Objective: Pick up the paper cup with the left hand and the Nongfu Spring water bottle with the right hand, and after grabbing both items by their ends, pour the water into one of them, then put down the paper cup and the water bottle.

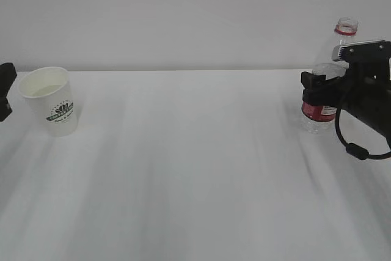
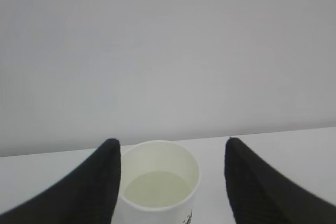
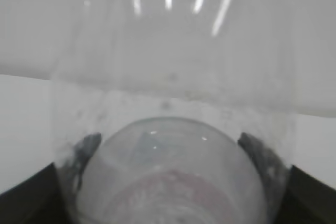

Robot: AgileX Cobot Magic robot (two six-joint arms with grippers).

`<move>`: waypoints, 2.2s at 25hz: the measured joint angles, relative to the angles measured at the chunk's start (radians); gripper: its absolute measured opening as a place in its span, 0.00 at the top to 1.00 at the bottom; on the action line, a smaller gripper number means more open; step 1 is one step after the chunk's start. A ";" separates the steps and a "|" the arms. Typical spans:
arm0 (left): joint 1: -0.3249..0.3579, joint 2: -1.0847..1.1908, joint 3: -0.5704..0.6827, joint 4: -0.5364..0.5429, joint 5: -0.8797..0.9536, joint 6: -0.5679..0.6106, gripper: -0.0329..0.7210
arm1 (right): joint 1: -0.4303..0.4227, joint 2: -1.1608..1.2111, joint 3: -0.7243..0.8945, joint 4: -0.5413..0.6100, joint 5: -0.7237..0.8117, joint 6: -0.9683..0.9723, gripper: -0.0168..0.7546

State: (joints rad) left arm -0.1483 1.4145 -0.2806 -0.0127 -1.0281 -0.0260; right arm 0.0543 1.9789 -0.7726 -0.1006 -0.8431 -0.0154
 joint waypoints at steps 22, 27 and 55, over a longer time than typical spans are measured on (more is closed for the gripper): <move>0.000 0.000 0.000 0.005 0.000 0.000 0.36 | 0.000 -0.215 0.002 -0.039 0.145 0.004 0.21; 0.000 0.000 0.000 0.006 0.000 0.000 0.36 | 0.000 -0.258 0.022 -0.056 0.173 0.015 0.21; 0.000 -0.173 0.003 0.003 0.111 0.044 0.36 | 0.000 -0.545 0.252 -0.069 0.220 0.052 0.21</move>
State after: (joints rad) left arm -0.1483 1.2414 -0.2781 -0.0100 -0.9167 0.0177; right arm 0.0543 1.4335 -0.5205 -0.1700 -0.6230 0.0366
